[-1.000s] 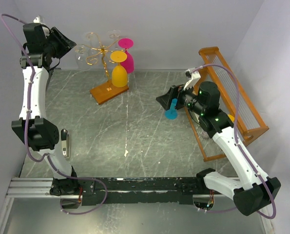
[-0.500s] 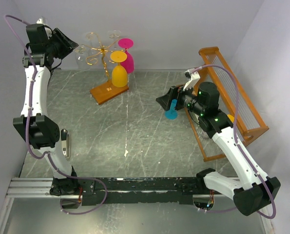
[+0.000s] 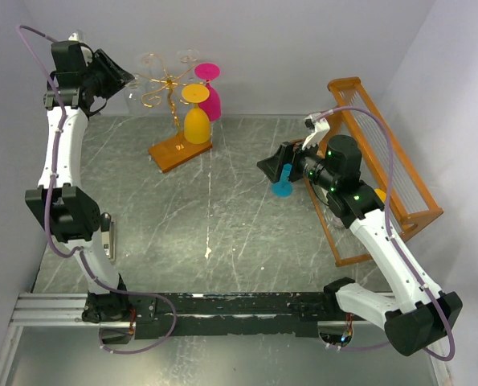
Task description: Take the wine glass off the wine glass rack
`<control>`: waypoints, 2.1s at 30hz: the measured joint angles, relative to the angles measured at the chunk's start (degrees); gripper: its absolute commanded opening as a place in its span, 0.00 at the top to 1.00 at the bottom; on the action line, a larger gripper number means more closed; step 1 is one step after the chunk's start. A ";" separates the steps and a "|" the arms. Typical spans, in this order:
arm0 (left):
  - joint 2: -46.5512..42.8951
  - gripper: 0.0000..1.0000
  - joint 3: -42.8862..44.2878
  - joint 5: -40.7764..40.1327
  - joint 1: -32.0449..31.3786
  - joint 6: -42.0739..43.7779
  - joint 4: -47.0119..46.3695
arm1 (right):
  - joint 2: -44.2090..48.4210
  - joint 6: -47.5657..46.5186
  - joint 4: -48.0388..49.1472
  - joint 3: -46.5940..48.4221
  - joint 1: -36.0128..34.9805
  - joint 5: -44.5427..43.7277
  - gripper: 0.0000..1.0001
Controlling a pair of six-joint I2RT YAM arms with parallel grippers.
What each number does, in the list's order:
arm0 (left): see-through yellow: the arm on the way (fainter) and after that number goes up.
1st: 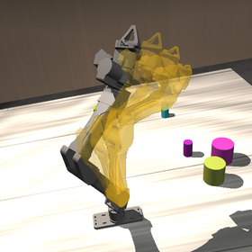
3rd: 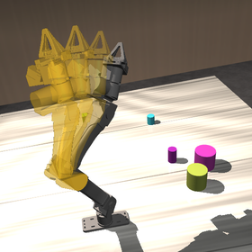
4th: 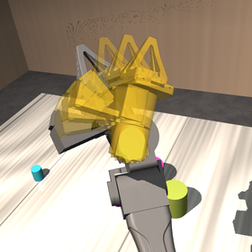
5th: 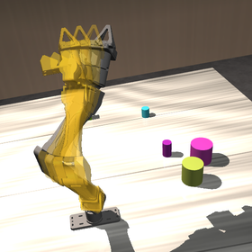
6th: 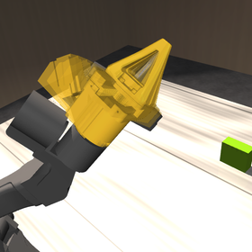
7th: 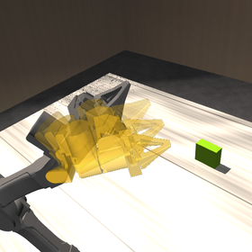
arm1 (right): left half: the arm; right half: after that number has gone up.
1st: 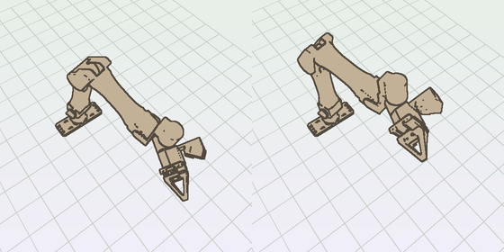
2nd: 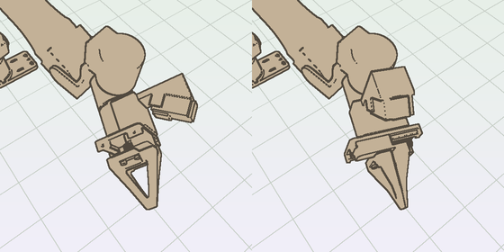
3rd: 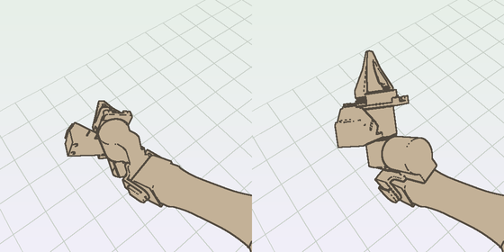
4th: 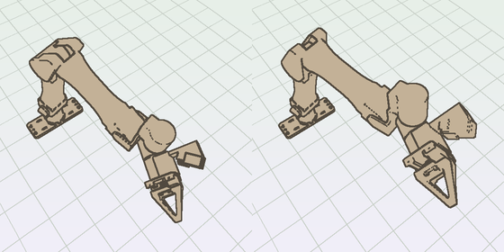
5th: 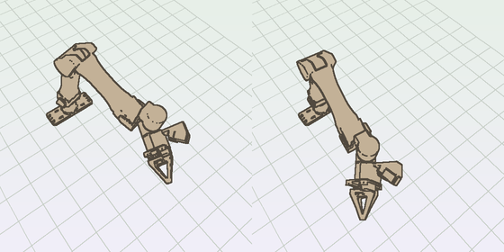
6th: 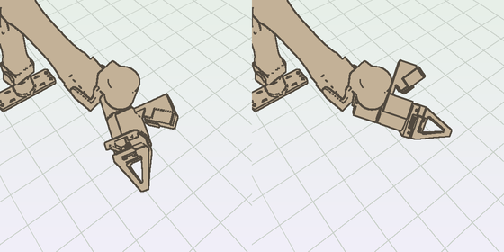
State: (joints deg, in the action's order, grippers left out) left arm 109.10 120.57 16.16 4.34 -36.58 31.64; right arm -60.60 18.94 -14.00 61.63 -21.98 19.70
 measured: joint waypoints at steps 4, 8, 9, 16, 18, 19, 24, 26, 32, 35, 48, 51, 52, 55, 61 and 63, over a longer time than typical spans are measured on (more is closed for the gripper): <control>0.37 0.52 0.46 -0.04 0.00 0.17 0.33 | -0.02 0.02 0.00 0.00 0.00 0.00 0.10; 0.61 0.54 0.76 -0.04 -0.02 0.22 0.42 | -0.02 0.02 0.00 0.00 0.00 -0.02 0.10; 0.61 0.55 0.76 -0.04 -0.04 0.28 0.46 | -0.02 0.02 0.00 0.00 0.00 -0.02 0.10; 0.61 0.61 0.90 -0.28 -0.11 0.85 0.68 | -0.02 0.04 0.00 0.00 0.00 -0.02 0.10; 0.61 0.62 0.98 -0.50 -0.11 1.05 0.76 | -0.02 0.04 0.00 0.00 0.00 -0.02 0.10; 0.61 0.63 1.05 -0.52 -0.11 1.11 0.81 | -0.02 0.04 0.00 0.00 0.00 -0.02 0.10; 0.61 0.64 1.62 -1.01 -0.11 1.44 1.62 | -0.02 0.07 0.00 0.00 0.00 -0.02 0.10; 0.61 0.65 1.66 -1.22 -0.11 1.66 1.66 | -0.02 0.07 -0.02 0.00 0.00 -0.04 0.10; 0.52 0.66 1.97 -2.14 -0.17 2.32 2.21 | -0.02 0.07 -0.02 -0.04 0.00 -0.09 0.11; 0.31 0.66 2.05 -2.91 -0.33 2.91 2.51 | -0.02 0.07 0.00 -0.04 0.00 -0.11 0.11; 0.09 0.71 2.82 -4.87 -0.96 4.39 3.74 | -0.02 0.09 -0.02 -0.26 0.00 -0.22 0.11; 0.07 0.72 3.28 -5.81 -1.22 4.87 4.15 | -0.02 0.09 0.00 -0.26 0.00 -0.22 0.11; 0.07 0.73 3.45 -6.05 -1.31 5.07 4.42 | -0.02 0.09 0.00 -0.26 0.00 -0.22 0.11; 0.07 0.74 3.78 -6.67 -1.46 5.46 4.79 | -0.02 0.09 0.00 -0.26 0.00 -0.20 0.11; 0.07 0.80 4.44 -7.10 -1.46 5.95 5.55 | -0.02 0.11 -0.02 -0.26 0.00 -0.20 0.11; 0.07 0.81 4.52 -7.17 -1.46 5.99 5.62 | -0.02 0.11 -0.02 -0.26 0.00 -0.20 0.11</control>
State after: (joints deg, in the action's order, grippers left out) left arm 109.16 125.10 8.99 2.87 -30.59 37.26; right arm -60.62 19.05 -14.02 61.36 -21.98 19.51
